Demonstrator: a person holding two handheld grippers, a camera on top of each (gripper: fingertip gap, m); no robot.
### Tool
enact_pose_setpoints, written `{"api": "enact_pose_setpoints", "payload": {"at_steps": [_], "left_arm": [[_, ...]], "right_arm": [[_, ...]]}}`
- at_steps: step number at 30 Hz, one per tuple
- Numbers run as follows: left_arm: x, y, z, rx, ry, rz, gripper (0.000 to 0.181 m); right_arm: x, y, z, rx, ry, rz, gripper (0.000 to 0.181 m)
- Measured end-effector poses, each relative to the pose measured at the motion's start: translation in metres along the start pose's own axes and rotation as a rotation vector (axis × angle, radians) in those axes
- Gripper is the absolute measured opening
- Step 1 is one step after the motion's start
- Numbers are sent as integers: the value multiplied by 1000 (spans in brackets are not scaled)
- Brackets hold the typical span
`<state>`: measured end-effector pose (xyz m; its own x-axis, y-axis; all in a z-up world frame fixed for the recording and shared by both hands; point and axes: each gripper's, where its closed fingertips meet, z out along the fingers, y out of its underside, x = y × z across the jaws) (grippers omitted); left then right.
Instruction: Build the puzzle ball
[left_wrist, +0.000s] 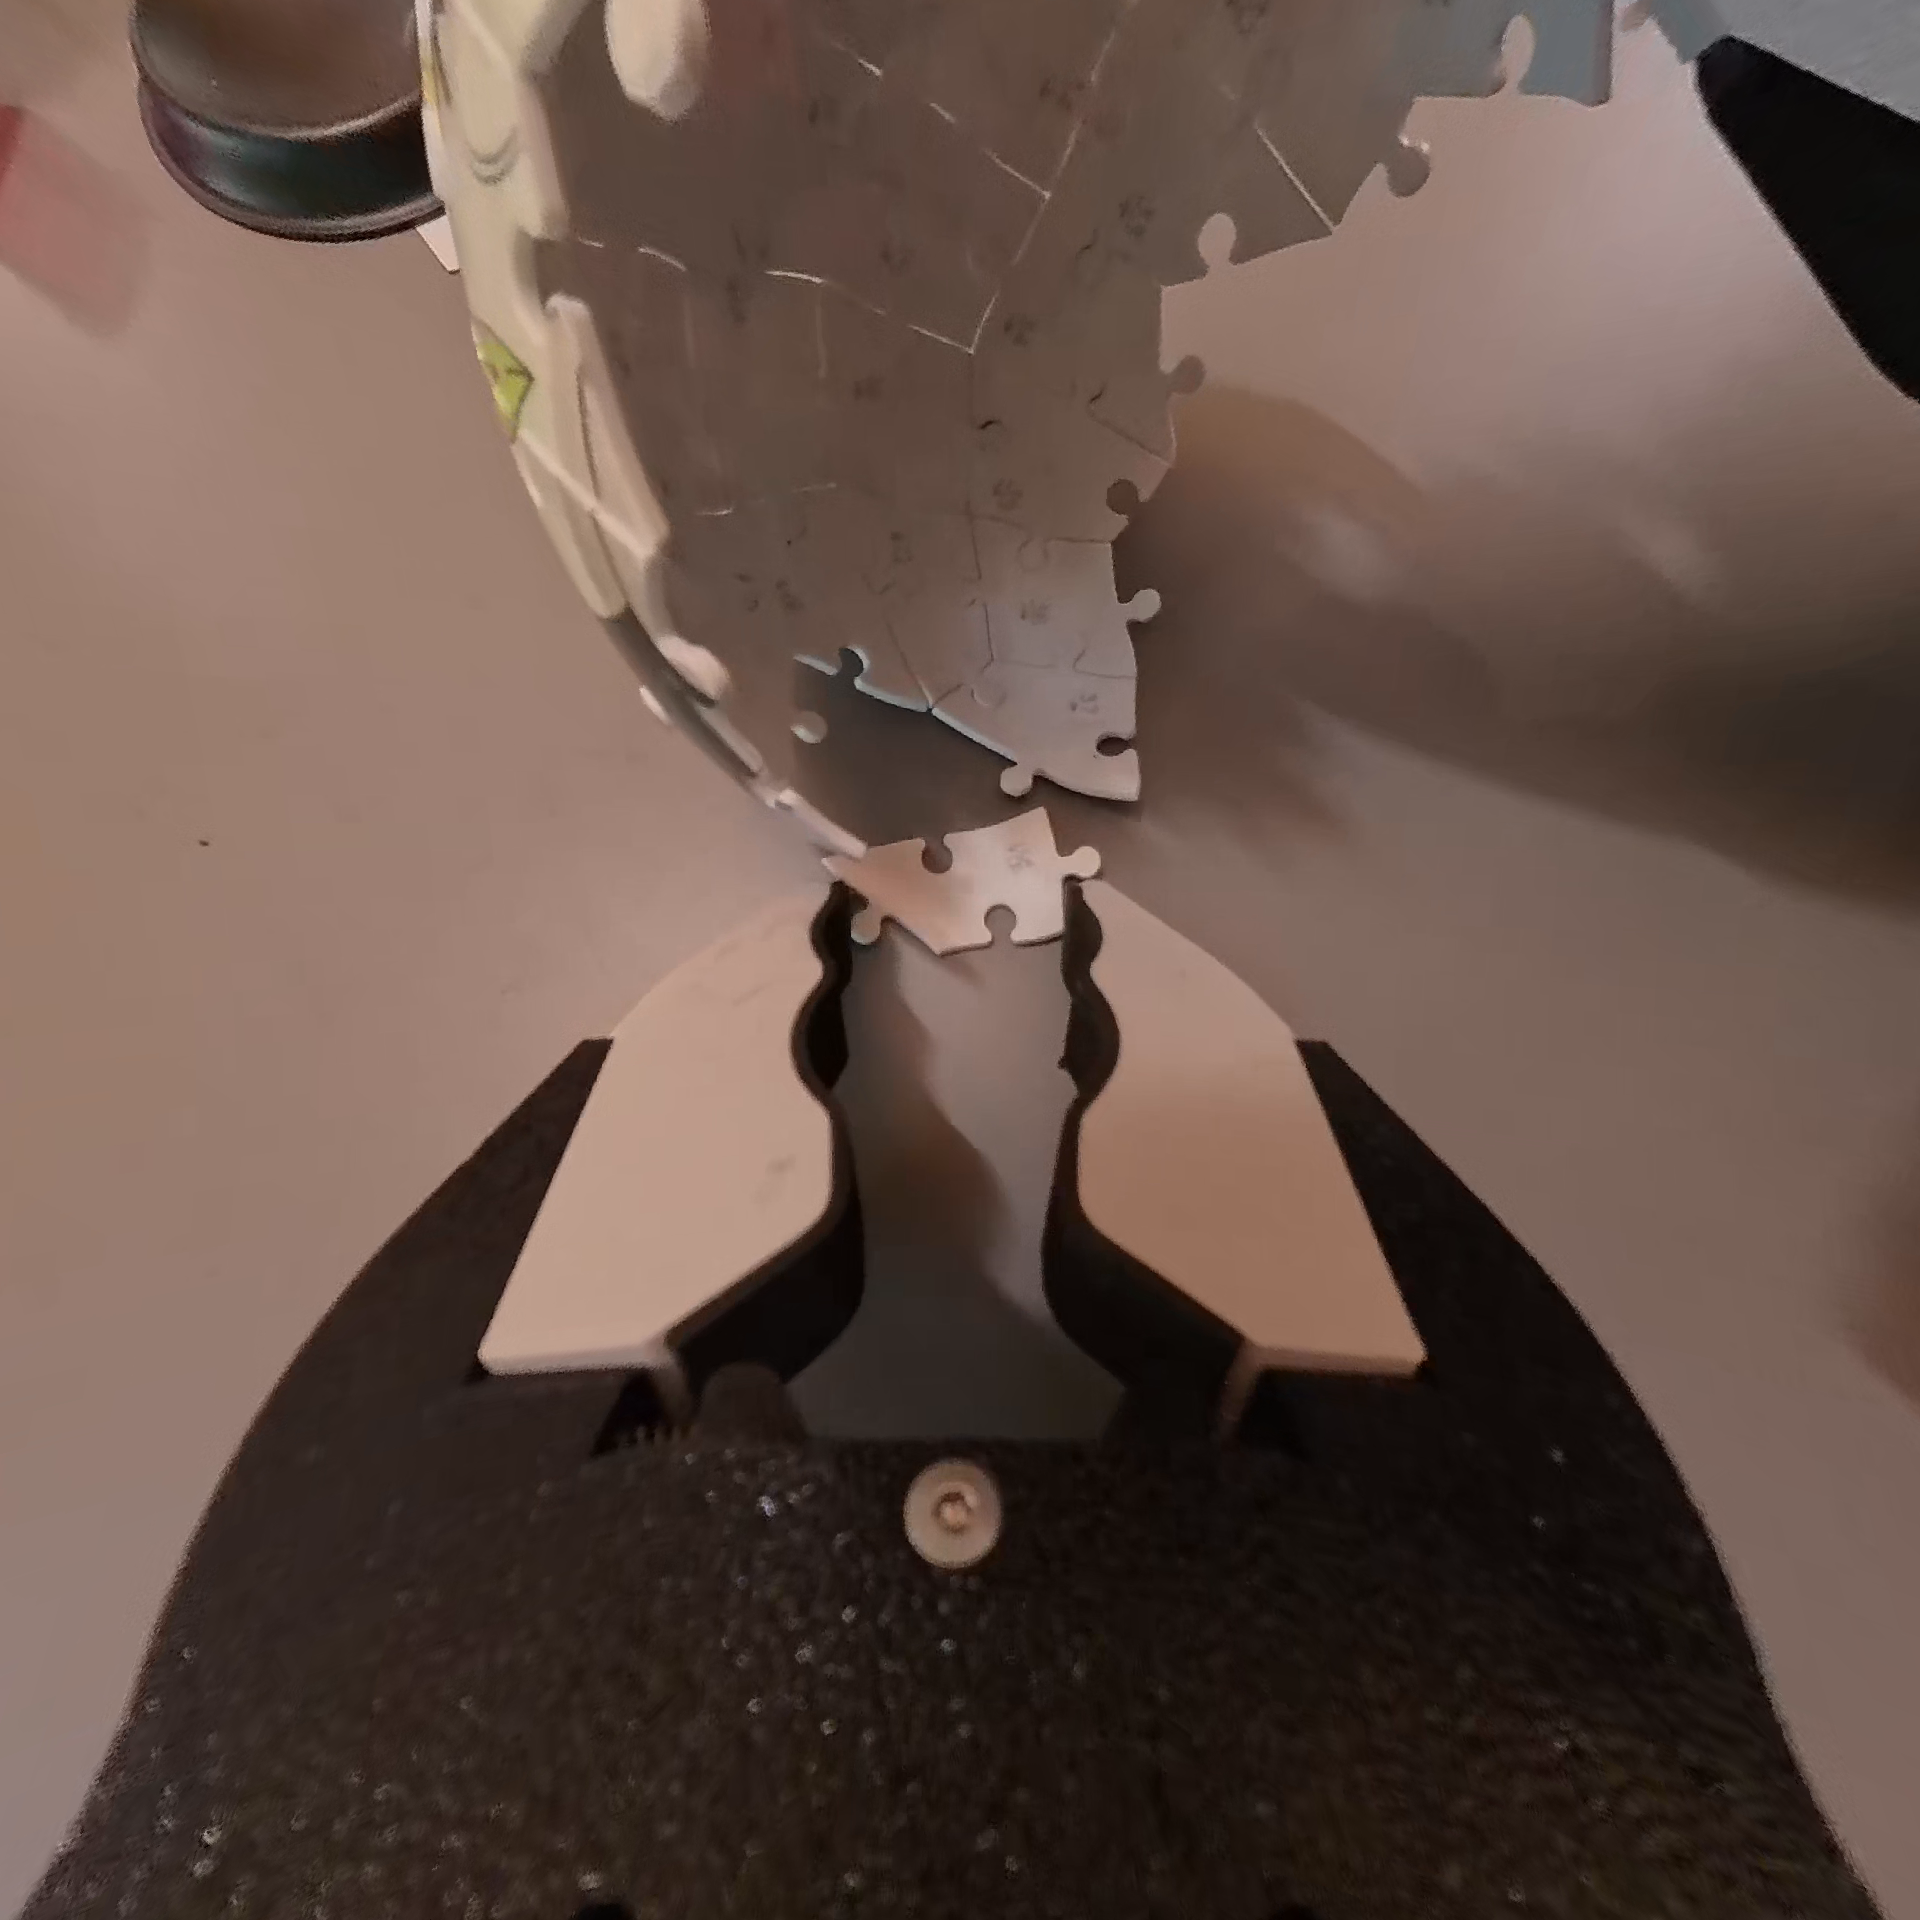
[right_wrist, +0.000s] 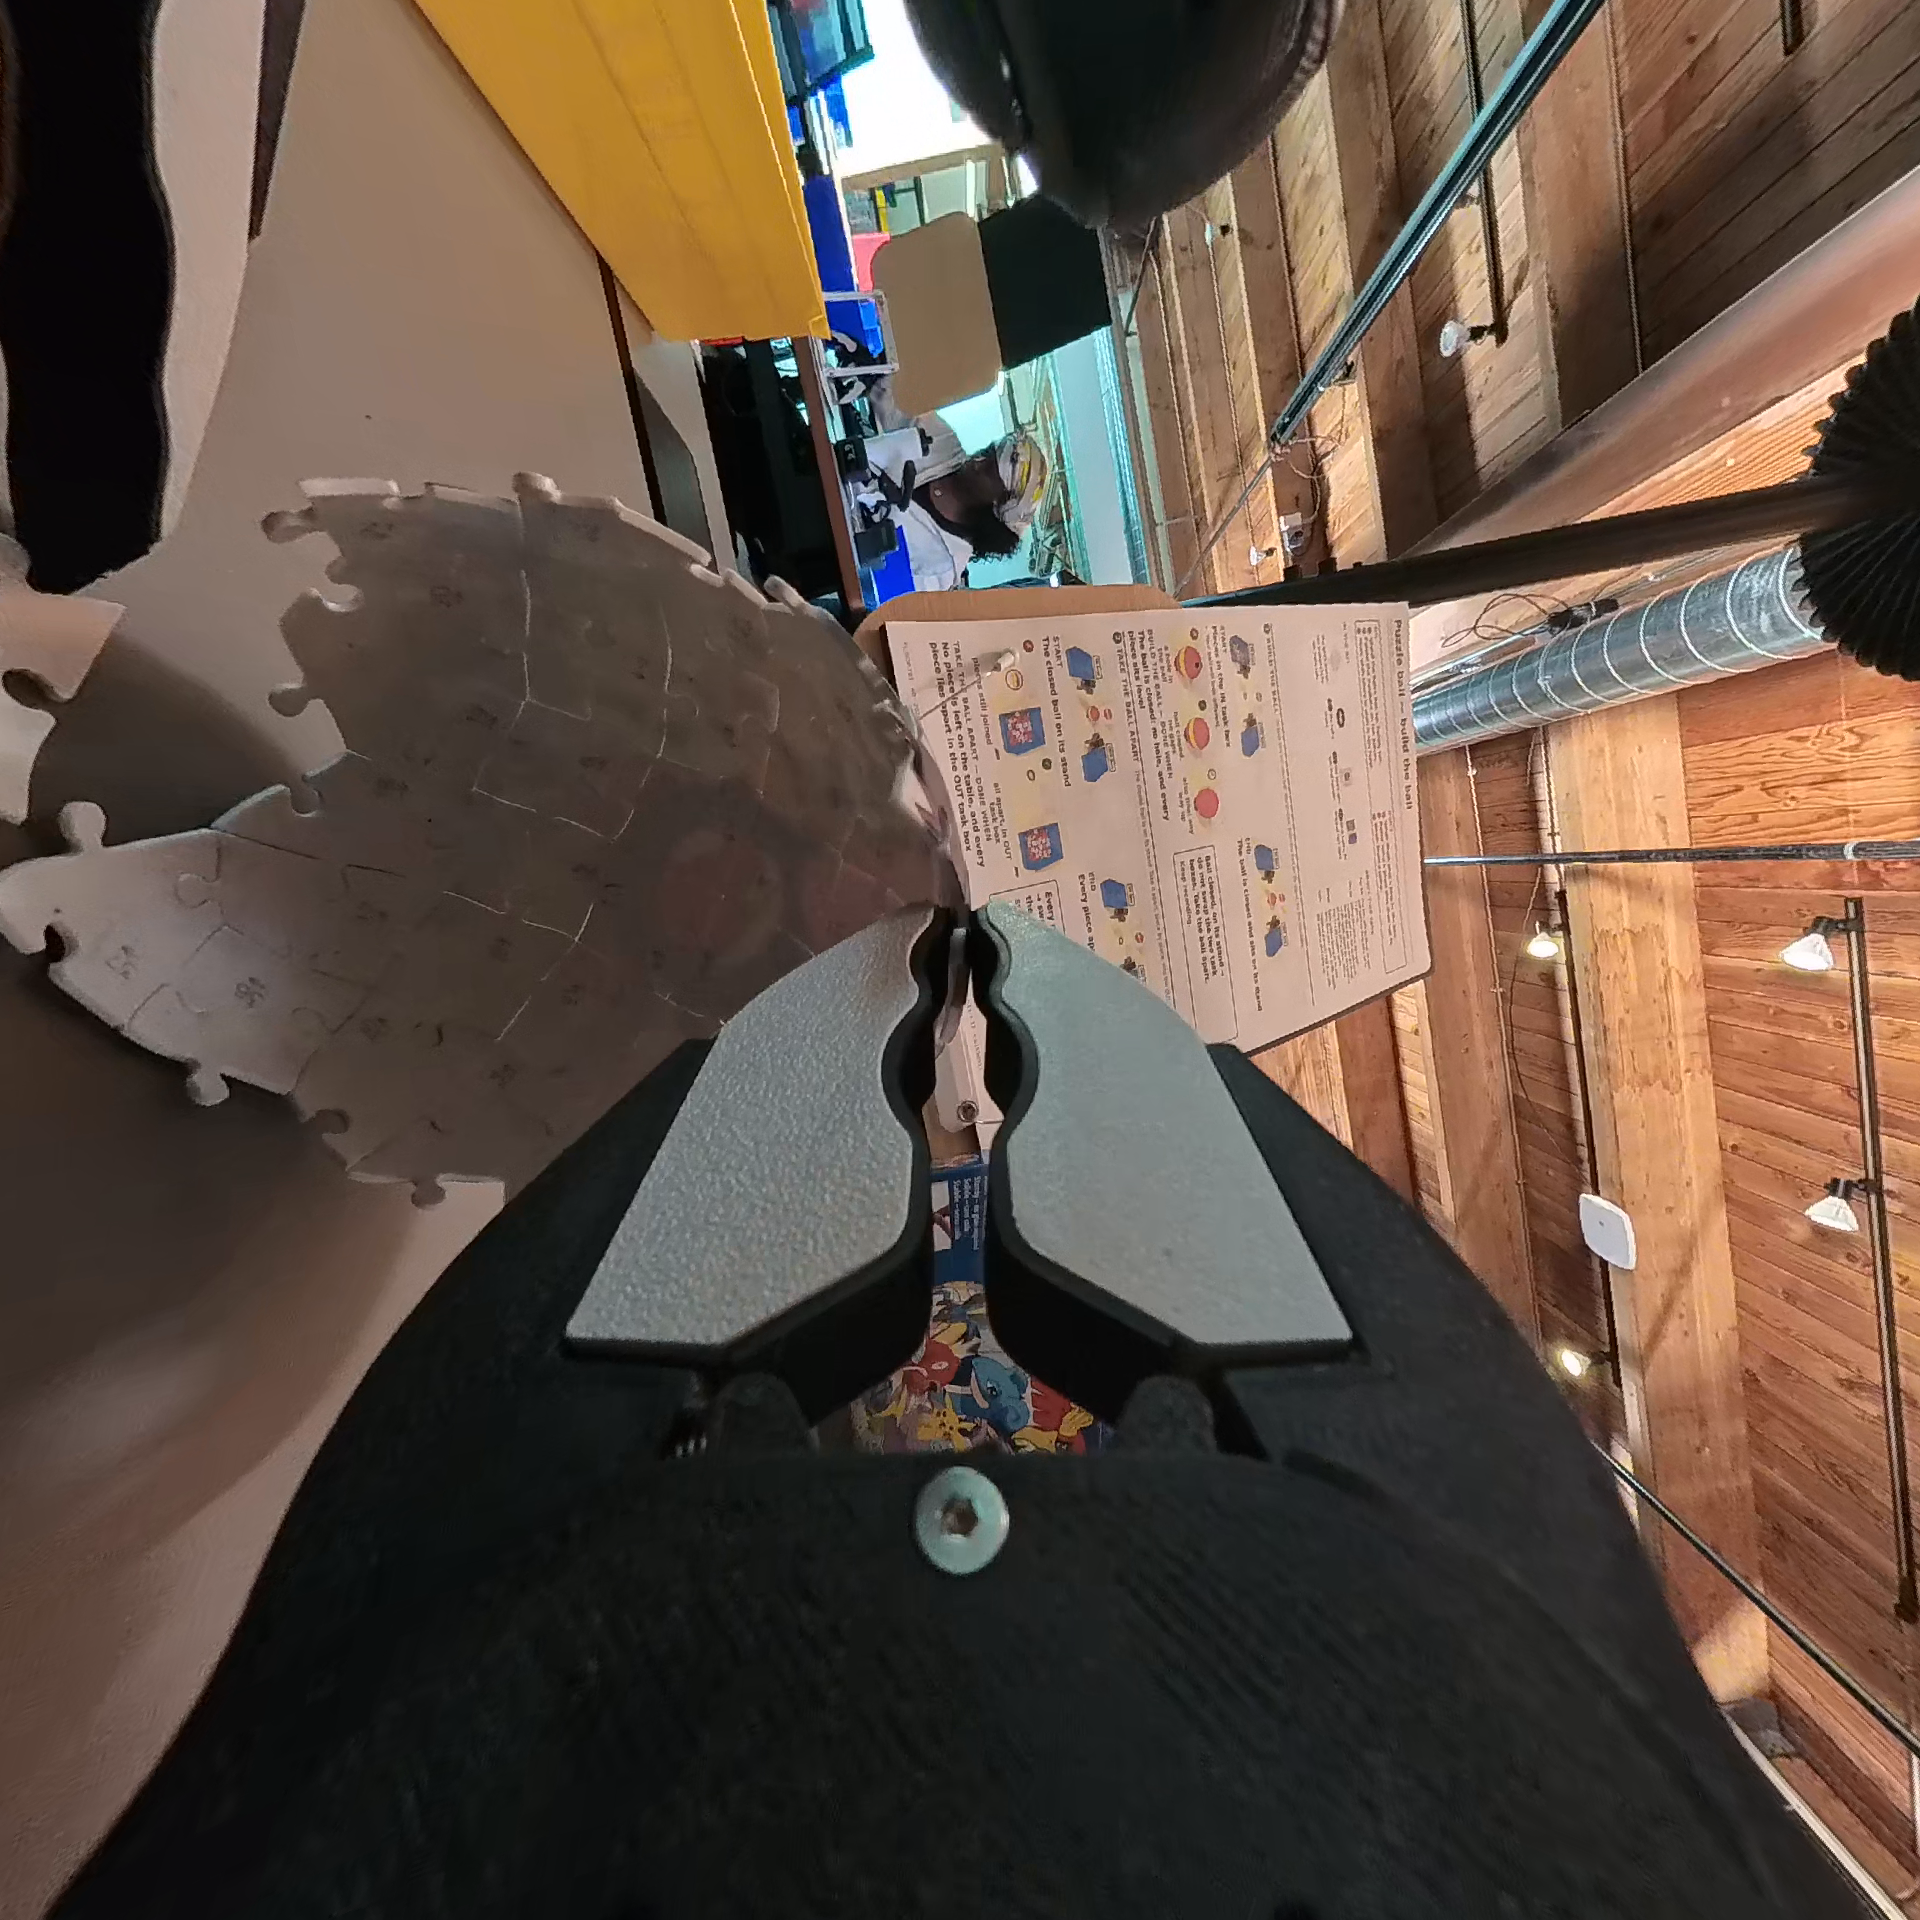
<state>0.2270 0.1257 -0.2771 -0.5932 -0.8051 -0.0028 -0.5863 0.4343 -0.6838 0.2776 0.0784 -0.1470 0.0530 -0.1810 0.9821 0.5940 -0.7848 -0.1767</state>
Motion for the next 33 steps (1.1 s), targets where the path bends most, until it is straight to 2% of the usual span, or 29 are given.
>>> {"api": "enact_pose_setpoints", "payload": {"at_steps": [3, 10, 14, 17, 22, 28, 33], "left_arm": [[1, -1, 0, 12, -1, 36, 38], [17, -12, -8, 68, 48, 258, 38], [14, -8, -3, 22, -26, 426, 38], [20, -11, -3, 52, -44, 492, 38], [19, -20, -3, 103, -151, 590, 38], [10, -18, -2, 40, -188, 627, 39], [4, -27, 0, 123, -249, 679, 37]], "right_arm": [[0, -1, 0, 3, 2, -5, 3], [0, -1, -1, 4, 12, -15, 3], [1, 3, 0, -14, 25, -8, 4], [1, 5, 1, -29, 29, 0, 4], [1, 3, 0, -20, 35, 6, 3], [1, 5, 0, -23, 41, 25, 3], [1, 6, 0, -13, 44, 48, 3]]}}
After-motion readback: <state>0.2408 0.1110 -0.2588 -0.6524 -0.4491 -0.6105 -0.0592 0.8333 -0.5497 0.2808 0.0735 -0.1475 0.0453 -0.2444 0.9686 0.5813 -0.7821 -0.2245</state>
